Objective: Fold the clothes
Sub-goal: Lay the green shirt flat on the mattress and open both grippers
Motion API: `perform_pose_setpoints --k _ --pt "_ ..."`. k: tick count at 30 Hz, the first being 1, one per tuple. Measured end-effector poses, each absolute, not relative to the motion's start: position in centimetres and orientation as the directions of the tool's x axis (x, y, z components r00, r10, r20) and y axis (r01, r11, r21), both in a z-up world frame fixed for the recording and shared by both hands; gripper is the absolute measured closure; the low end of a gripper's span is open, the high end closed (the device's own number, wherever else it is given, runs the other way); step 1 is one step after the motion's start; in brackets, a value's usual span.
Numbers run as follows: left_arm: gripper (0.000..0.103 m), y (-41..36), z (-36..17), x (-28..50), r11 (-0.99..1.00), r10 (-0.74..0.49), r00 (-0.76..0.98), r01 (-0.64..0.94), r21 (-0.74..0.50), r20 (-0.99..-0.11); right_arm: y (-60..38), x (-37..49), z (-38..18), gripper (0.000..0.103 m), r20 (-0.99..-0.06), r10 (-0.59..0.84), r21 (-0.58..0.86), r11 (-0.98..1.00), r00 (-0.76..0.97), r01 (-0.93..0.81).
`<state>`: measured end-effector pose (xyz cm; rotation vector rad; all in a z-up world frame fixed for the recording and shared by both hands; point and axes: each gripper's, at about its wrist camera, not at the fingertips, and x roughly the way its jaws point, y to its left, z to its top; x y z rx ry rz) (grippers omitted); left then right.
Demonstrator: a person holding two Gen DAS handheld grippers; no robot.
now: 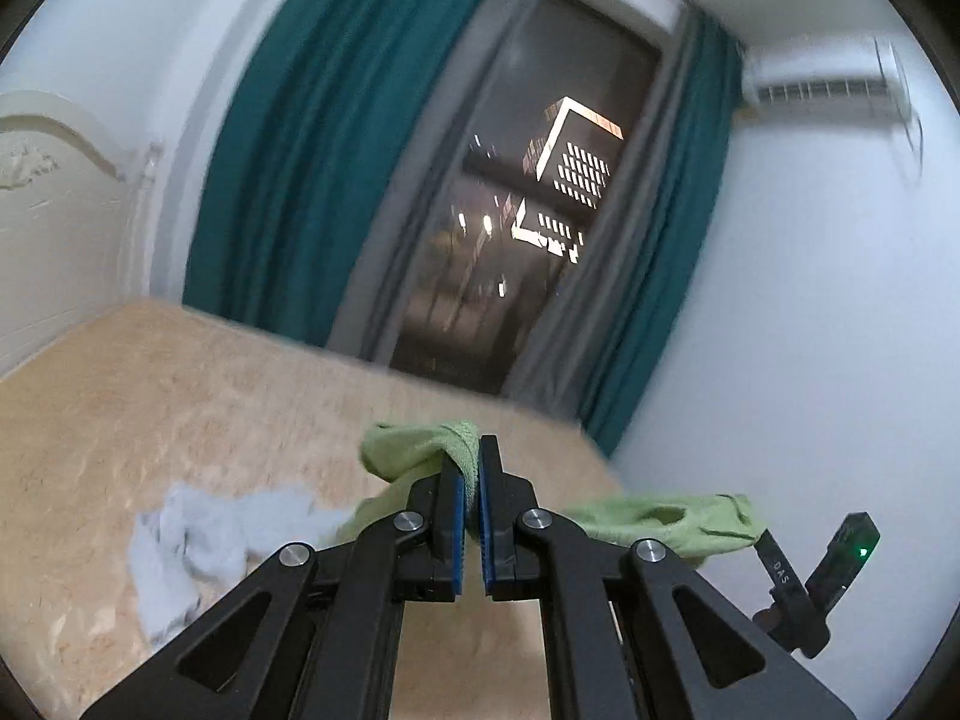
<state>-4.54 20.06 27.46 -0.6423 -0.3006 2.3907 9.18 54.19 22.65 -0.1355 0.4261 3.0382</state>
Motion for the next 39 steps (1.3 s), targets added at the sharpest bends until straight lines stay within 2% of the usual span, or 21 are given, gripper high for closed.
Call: perform_pose_setpoints --k 4,7,10,12,15,20,23,25,26,27,28,29,30,32,33,35,36,39 --pt "0.100 17.4 15.5 -3.2 -0.767 0.641 -0.578 -0.474 -0.431 -0.505 51.0 12.9 9.0 0.101 -0.353 -0.062 0.285 -0.958 -0.934 -0.044" --pt "0.100 14.5 5.7 -1.3 -0.801 0.598 -0.516 -0.344 -0.490 -0.614 49.2 14.9 -0.4 0.101 -0.553 -0.190 0.401 -0.914 -0.811 -0.059" --pt "0.100 11.5 -2.4 1.6 -0.796 0.592 -0.451 -0.198 -0.572 -0.668 47.1 17.3 -7.9 0.101 -0.688 -0.251 0.440 -0.891 -0.680 -0.116" --pt "0.100 10.3 -5.5 3.6 -0.804 0.572 -0.437 -0.128 -0.581 -0.694 46.2 18.7 -10.9 0.101 -0.730 -0.297 0.476 -0.867 -0.615 -0.147" --pt "0.100 8.8 -7.8 7.1 -0.805 0.556 -0.432 -0.065 -0.590 -0.710 45.2 20.3 -12.4 0.101 -0.753 -0.307 0.473 -0.867 -0.582 -0.155" --pt "0.100 8.1 -7.8 9.9 -0.839 0.504 -0.431 -0.036 -0.543 -0.749 43.8 23.3 -9.3 0.101 -0.737 -0.333 0.464 -0.882 -0.589 -0.082" --pt "0.097 7.8 -9.2 10.2 -0.865 0.467 -0.357 0.005 -0.501 -0.809 42.5 24.1 -9.4 0.100 -0.768 -0.322 0.416 -0.908 -0.554 -0.049" --pt "0.093 7.7 -10.2 10.4 -0.886 0.435 -0.289 0.031 -0.463 -0.853 41.6 24.4 -10.4 0.096 -0.803 -0.318 0.388 -0.921 -0.503 -0.036" --pt "0.091 7.5 -10.3 10.4 -0.892 0.424 -0.267 0.039 -0.450 -0.865 41.4 24.4 -10.9 0.090 -0.823 -0.312 0.375 -0.926 -0.475 -0.041" --pt "0.086 7.3 -10.2 10.5 -0.896 0.418 -0.260 0.042 -0.443 -0.870 41.3 24.5 -11.1 0.071 -0.836 -0.305 0.363 -0.931 -0.456 -0.044" --pt "0.082 7.0 -9.8 10.7 -0.896 0.419 -0.263 0.036 -0.443 -0.869 41.2 24.5 -11.1 0.062 -0.842 -0.298 0.354 -0.934 -0.449 -0.044" --pt "0.066 6.5 -9.1 10.9 -0.895 0.421 -0.279 0.024 -0.445 -0.863 41.4 24.6 -10.8 0.055 -0.841 -0.298 0.353 -0.935 -0.451 -0.041" --pt "0.047 6.0 -8.4 11.1 -0.895 0.422 -0.297 0.012 -0.446 -0.856 41.6 24.7 -10.3 0.055 -0.832 -0.305 0.360 -0.932 -0.464 -0.033" --pt "0.031 5.4 -6.7 11.2 -0.897 0.413 -0.354 0.000 -0.442 -0.839 42.3 24.8 -9.0 0.055 -0.807 -0.329 0.386 -0.923 -0.491 -0.015" --pt "0.027 5.4 -5.7 11.0 -0.901 0.406 -0.392 -0.018 -0.434 -0.826 42.8 24.6 -8.2 0.054 -0.779 -0.362 0.424 -0.906 -0.512 -0.004" --pt "0.026 6.3 -4.2 9.9 -0.906 0.404 -0.431 -0.067 -0.418 -0.807 44.0 23.5 -6.8 0.051 -0.722 -0.400 0.486 -0.874 -0.565 -0.002" --pt "0.026 7.5 -3.6 8.6 -0.913 0.399 -0.439 -0.111 -0.392 -0.805 44.7 22.8 -6.7 0.046 -0.710 -0.387 0.495 -0.869 -0.588 -0.026" --pt "0.026 12.3 -3.3 4.2 -0.924 0.373 -0.439 -0.251 -0.287 -0.818 46.8 20.7 -6.8 0.042 -0.676 -0.352 0.533 -0.840 -0.647 -0.100"
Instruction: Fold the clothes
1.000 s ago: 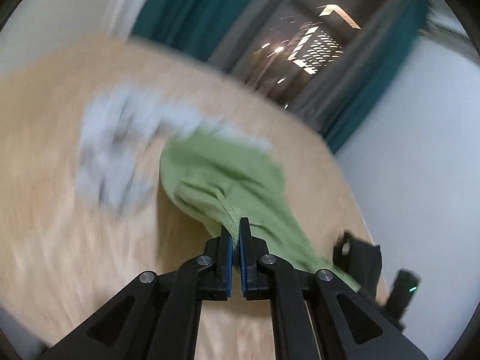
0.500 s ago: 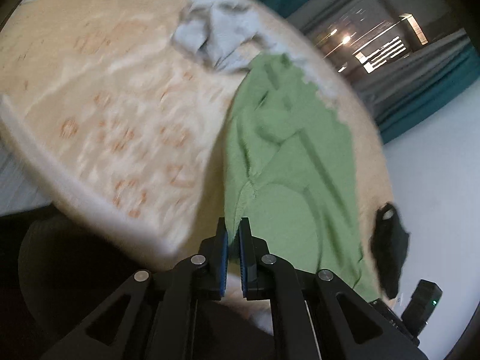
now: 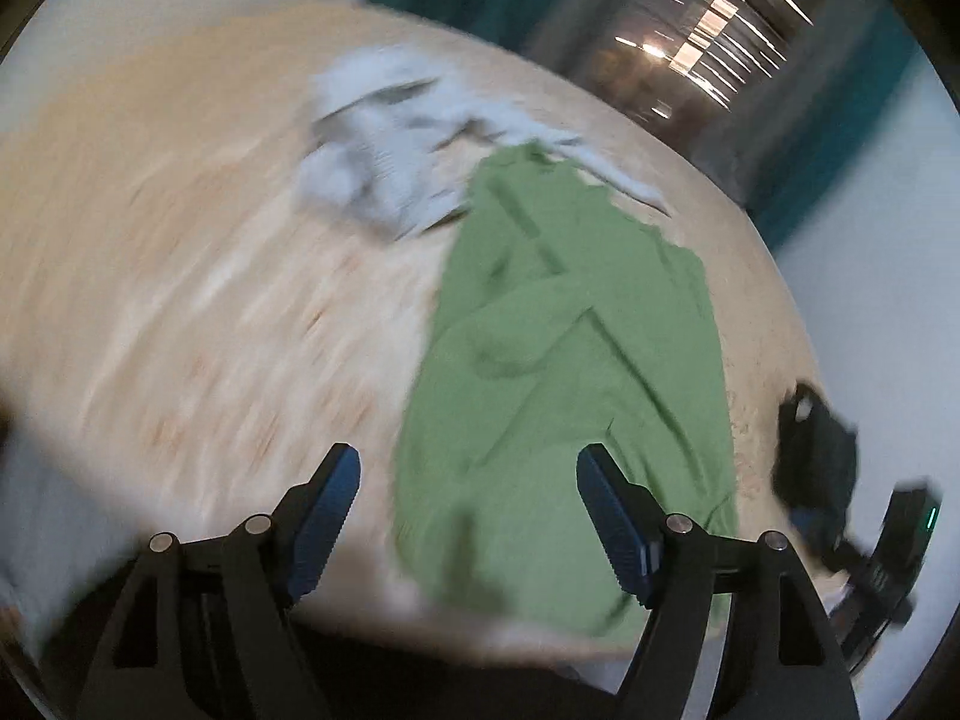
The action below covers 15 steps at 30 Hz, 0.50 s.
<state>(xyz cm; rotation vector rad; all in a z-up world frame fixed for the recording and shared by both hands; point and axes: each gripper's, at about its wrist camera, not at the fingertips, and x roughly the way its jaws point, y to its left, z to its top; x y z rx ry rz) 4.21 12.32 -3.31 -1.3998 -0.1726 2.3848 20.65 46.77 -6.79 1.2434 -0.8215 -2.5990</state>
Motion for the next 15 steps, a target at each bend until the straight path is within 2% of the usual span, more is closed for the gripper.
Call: perform_pose_setpoints --k 4,8,9,10,12,15 --pt "0.027 18.4 -5.8 -1.8 -0.920 0.294 -0.362 -0.357 -0.160 -0.885 48.6 18.1 -10.1 0.042 -0.644 -0.427 0.671 -0.713 -0.634 -0.201" --pt "0.029 22.5 -8.4 -5.7 -0.911 0.192 -0.348 -0.412 -0.034 -0.918 49.2 17.6 -11.8 0.042 -0.660 -0.432 0.684 -0.684 -0.615 -0.253" --pt "0.043 23.2 -9.3 -6.3 -0.906 0.169 -0.323 -0.423 -0.017 -0.931 49.4 17.5 -12.1 0.042 -0.665 -0.431 0.684 -0.680 -0.610 -0.265" --pt "0.052 23.7 -10.3 -6.8 -0.901 0.147 -0.293 -0.434 -0.006 -0.945 49.6 17.5 -12.3 0.042 -0.664 -0.433 0.689 -0.671 -0.609 -0.274" --pt "0.080 23.6 -11.5 -7.4 -0.901 0.155 -0.234 -0.432 -0.041 -0.960 50.0 17.5 -12.2 0.042 -0.660 -0.428 0.695 -0.661 -0.618 -0.284" --pt "0.098 21.7 -11.2 -7.6 -0.904 0.258 -0.204 -0.396 -0.161 -0.944 50.2 17.4 -11.8 0.042 -0.664 -0.411 0.687 -0.666 -0.625 -0.291"
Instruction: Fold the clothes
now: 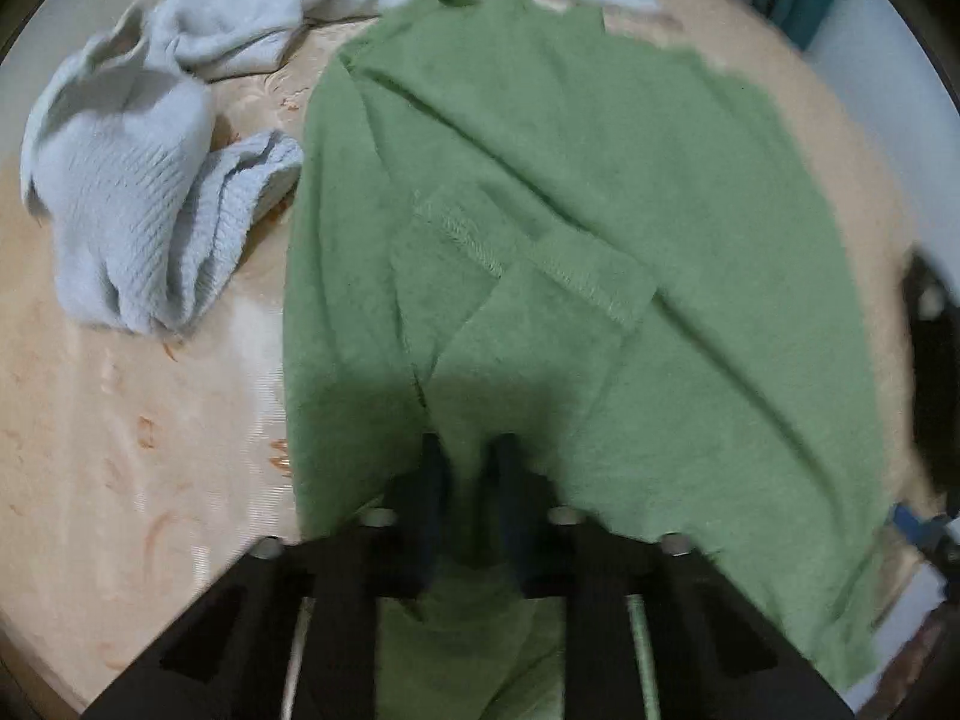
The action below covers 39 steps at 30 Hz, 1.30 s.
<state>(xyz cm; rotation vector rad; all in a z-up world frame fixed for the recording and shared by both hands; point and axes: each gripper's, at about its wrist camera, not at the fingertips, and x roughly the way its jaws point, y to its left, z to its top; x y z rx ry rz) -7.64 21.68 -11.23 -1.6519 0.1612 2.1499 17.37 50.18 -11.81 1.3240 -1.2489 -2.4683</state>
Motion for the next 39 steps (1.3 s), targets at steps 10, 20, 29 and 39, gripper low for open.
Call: perform_pose_setpoints --k 10,20,29,39 --pt "0.099 2.8 -4.1 -5.7 -0.869 0.484 -0.415 -0.123 -0.480 -0.770 48.1 16.8 -11.7 0.042 -0.696 -0.407 0.650 -0.708 -0.591 -0.277" --pt "0.099 -11.1 -9.8 -2.9 -0.852 0.271 -0.449 0.301 -0.430 -0.852 48.1 19.5 -12.8 0.042 -0.780 -0.367 0.572 -0.748 -0.507 -0.338" --pt "0.081 -4.9 -9.6 -4.1 -0.866 0.394 -0.359 0.165 -0.473 -0.846 47.5 21.3 -14.0 0.087 -0.742 -0.441 0.637 -0.697 -0.504 -0.328" --pt "0.071 -0.9 -11.6 -4.9 -0.820 0.427 -0.344 0.244 -0.518 -0.837 48.3 23.7 -9.6 0.100 -0.605 -0.417 0.733 -0.625 -0.679 -0.269"
